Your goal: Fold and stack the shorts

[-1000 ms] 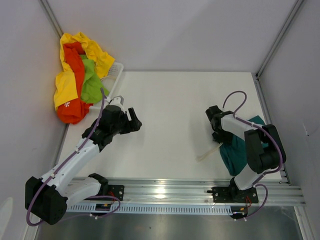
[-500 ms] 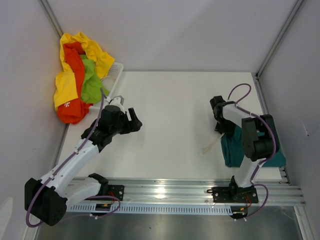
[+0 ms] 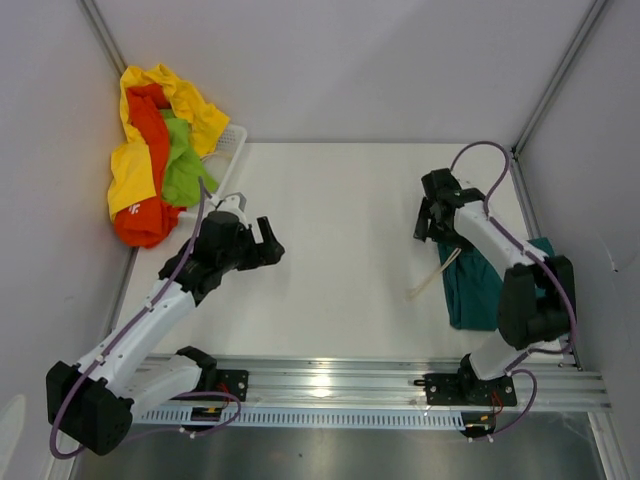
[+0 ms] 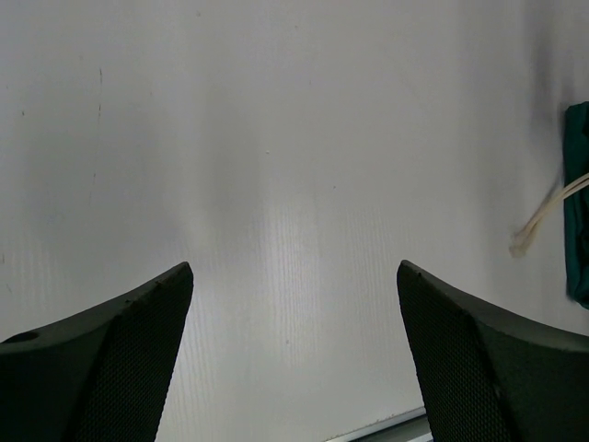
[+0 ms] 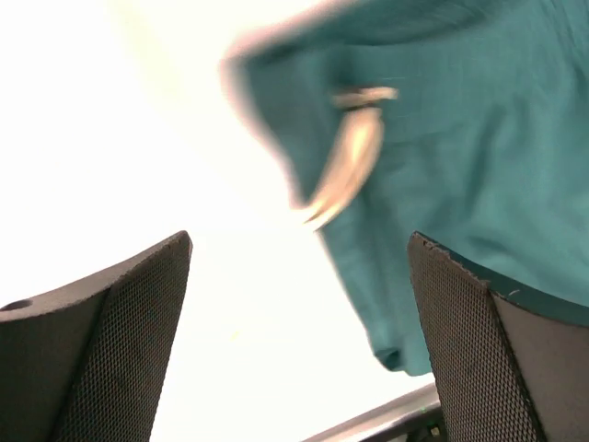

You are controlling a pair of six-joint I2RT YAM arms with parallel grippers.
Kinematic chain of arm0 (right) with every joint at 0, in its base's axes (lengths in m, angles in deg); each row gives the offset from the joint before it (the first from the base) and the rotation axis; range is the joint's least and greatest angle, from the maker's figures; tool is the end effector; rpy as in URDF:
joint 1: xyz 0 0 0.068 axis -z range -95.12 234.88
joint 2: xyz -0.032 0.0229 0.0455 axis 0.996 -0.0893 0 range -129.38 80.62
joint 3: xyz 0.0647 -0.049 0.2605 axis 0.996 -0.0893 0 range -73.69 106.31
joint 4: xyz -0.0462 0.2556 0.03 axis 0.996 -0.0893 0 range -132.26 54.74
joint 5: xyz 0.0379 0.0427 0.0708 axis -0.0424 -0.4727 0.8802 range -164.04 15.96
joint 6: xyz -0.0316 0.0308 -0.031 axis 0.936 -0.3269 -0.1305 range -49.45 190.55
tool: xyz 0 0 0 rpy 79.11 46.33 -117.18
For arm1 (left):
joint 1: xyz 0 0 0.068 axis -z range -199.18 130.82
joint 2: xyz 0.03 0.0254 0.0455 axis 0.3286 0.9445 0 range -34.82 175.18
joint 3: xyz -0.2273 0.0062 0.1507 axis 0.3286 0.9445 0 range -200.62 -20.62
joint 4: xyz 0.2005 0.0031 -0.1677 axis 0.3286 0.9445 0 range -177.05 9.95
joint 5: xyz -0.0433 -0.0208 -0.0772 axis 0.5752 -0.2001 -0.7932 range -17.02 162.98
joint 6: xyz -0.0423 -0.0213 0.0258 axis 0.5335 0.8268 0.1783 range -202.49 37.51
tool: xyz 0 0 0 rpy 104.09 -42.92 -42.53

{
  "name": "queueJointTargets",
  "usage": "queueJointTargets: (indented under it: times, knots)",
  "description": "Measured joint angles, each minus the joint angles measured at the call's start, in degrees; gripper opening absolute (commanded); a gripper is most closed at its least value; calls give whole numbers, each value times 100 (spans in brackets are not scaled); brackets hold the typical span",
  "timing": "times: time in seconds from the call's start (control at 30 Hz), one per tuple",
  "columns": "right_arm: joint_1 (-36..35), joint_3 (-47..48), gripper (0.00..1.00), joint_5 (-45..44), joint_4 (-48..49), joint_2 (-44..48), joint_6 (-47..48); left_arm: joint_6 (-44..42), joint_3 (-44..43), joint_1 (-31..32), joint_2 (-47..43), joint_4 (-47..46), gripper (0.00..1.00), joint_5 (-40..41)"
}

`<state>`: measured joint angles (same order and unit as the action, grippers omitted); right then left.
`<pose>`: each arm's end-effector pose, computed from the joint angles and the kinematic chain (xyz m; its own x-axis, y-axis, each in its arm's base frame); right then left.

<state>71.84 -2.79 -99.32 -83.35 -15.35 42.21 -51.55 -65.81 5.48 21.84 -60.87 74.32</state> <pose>0.3206 0.0586 0.2250 -0.8602 0.2414 -0.4491 0.3693 0.9024 -0.2222 0.1945 -0.0884 0.2771 -0.6819 -0.2525 -0.6865 0.0580 0.9169 -0.3949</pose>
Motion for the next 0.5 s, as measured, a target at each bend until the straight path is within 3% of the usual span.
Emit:
queueJointTargets:
  times: [0.17, 0.33, 0.4, 0.5]
  knots:
    - [-896, 13, 99, 1054, 636, 1563, 503, 4, -166, -90, -76, 157, 99, 52]
    - [-1139, -1471, 99, 1954, 2505, 3888, 758, 2, -682, -782, 26, 315, 99, 35]
    - [-1106, -1996, 99, 2094, 2955, 4415, 780, 2, -1093, -1152, 229, 415, 99, -13]
    - [-1095, -2437, 99, 2240, 3414, 4400, 807, 7, -2028, -1805, 772, 485, 99, -2]
